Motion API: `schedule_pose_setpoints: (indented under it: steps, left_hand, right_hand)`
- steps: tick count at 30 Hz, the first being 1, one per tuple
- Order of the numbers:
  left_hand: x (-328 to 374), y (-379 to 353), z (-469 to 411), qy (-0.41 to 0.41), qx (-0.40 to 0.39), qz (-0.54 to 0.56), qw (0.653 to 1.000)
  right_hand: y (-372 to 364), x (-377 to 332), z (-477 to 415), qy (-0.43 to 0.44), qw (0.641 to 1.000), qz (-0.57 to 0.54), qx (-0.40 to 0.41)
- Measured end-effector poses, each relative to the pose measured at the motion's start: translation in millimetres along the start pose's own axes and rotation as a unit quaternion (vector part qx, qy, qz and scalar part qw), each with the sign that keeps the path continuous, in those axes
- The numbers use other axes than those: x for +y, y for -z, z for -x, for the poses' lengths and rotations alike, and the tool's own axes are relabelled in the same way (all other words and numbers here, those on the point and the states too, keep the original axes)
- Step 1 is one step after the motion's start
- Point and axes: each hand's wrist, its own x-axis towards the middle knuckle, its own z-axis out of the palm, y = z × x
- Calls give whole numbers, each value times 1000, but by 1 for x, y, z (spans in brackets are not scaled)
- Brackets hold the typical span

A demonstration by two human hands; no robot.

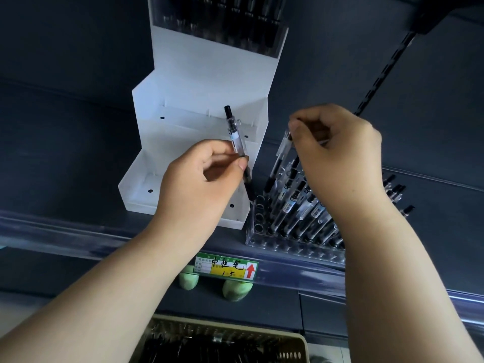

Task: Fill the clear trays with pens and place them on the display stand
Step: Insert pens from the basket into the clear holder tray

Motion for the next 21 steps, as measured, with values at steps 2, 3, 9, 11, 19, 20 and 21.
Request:
schedule_pose_setpoints:
  steps: [2,3,9,11,19,20,21]
  left_hand:
    - [1,0,0,0,4,3,1000]
    - [2,0,0,-2,5,2,1000]
    - [2,1,0,-3,6,-1,1000]
    - [2,1,0,-4,7,0,1000]
    - [-1,-2,-2,-15,5,-14,1000]
    - [-2,-3,-2,-17,1,-15,1000]
    - [-2,-4,-3,-18,-4,-13,1000]
  right_hand:
    - [-2,0,0,-4,1000,4,-10]
    - [-2,1,0,-4,1000,7,-17]
    - [-3,6,0,-24,996,61,-59]
    - [-3,6,0,-25,994,86,-63]
    - [-1,1,5,-5,987,121,-106]
    - [0,1,5,-3,986,125,-109]
    - [1,1,5,0,986,127,-111]
